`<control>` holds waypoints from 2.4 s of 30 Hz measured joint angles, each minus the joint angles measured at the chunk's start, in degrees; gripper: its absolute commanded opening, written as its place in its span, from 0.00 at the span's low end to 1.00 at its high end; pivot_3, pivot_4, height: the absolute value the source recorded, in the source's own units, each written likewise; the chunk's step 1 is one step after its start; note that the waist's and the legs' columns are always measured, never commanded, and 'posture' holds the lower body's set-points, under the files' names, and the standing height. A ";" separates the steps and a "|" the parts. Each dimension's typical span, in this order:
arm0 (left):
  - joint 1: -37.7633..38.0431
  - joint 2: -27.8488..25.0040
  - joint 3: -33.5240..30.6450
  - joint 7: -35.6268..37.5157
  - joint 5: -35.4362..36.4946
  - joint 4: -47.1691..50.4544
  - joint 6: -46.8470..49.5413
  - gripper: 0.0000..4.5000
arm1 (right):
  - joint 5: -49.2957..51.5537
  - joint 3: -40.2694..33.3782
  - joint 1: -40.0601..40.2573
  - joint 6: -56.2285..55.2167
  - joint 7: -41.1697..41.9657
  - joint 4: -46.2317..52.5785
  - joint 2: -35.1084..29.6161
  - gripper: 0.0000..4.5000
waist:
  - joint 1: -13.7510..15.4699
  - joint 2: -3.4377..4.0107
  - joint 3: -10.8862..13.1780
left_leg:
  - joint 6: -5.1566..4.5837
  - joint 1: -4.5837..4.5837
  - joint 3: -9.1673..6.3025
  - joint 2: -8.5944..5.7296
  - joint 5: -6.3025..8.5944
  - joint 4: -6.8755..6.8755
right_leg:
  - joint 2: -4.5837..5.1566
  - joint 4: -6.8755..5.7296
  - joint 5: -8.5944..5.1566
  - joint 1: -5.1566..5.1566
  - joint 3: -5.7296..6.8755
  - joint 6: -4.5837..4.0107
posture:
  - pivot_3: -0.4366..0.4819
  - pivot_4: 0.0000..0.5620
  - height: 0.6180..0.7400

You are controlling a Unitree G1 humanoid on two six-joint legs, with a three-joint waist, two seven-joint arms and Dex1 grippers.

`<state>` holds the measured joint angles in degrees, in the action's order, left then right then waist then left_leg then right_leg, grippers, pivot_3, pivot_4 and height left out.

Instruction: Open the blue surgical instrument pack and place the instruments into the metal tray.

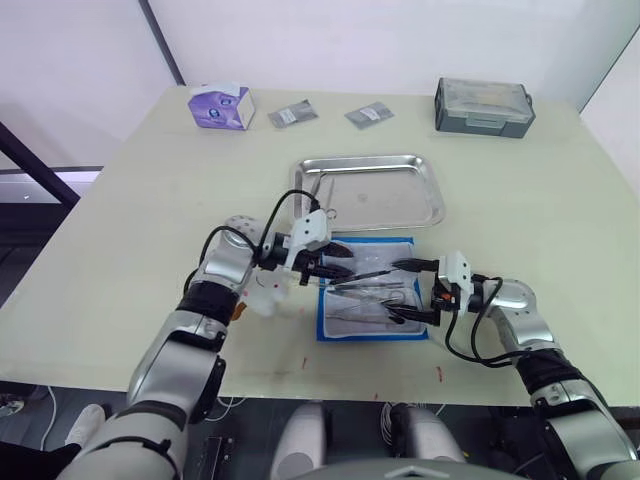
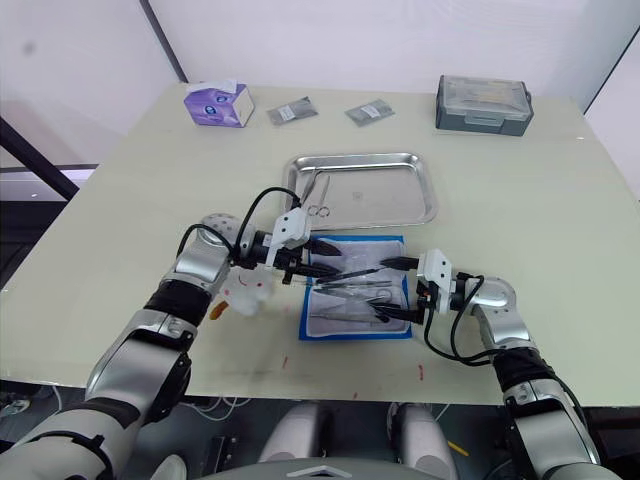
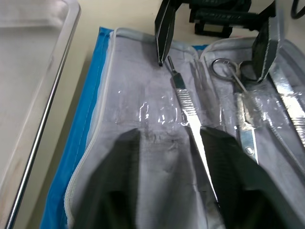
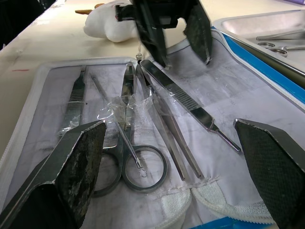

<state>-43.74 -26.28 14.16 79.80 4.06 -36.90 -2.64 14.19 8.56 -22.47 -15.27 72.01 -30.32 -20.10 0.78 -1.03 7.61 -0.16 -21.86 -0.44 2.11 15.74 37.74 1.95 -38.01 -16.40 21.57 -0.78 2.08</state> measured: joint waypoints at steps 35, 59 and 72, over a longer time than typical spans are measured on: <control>3.09 -1.33 1.59 0.69 -2.16 2.60 -1.64 0.39 | -0.02 0.00 -0.06 -0.01 -0.08 -0.09 0.04 1.00 | 0.00 0.00 -0.01 | 0.00 0.03 0.00 0.01 0.00 0.01 | 0.00 -0.02 0.00 -0.01 -0.03 0.00 | 0.48 0.27 0.95; 3.42 -2.43 1.53 1.15 -1.02 2.85 0.45 0.00 | -0.07 0.11 -0.07 -0.02 -0.50 -0.11 0.19 1.00 | -0.09 0.00 -0.03 | 0.00 0.07 0.02 0.02 0.00 0.01 | -0.02 -0.06 0.00 -0.01 -0.07 0.00 | 0.48 0.27 0.95; 3.27 -3.51 2.08 1.53 -0.83 9.08 7.90 0.00 | -0.07 0.09 -0.02 0.17 -0.52 0.03 0.17 1.00 | -0.08 0.00 -0.02 | 0.00 0.05 0.01 0.02 0.00 0.02 | -0.02 -0.06 0.00 0.00 -0.06 0.00 | 0.48 0.27 0.95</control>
<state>-40.46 -29.80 16.24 81.33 3.23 -27.82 5.27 14.12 8.65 -22.48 -15.10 71.50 -30.28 -19.94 0.70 -1.03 7.59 -0.16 -21.80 -0.43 2.12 15.74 37.76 1.93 -38.07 -16.40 21.57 -0.84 2.08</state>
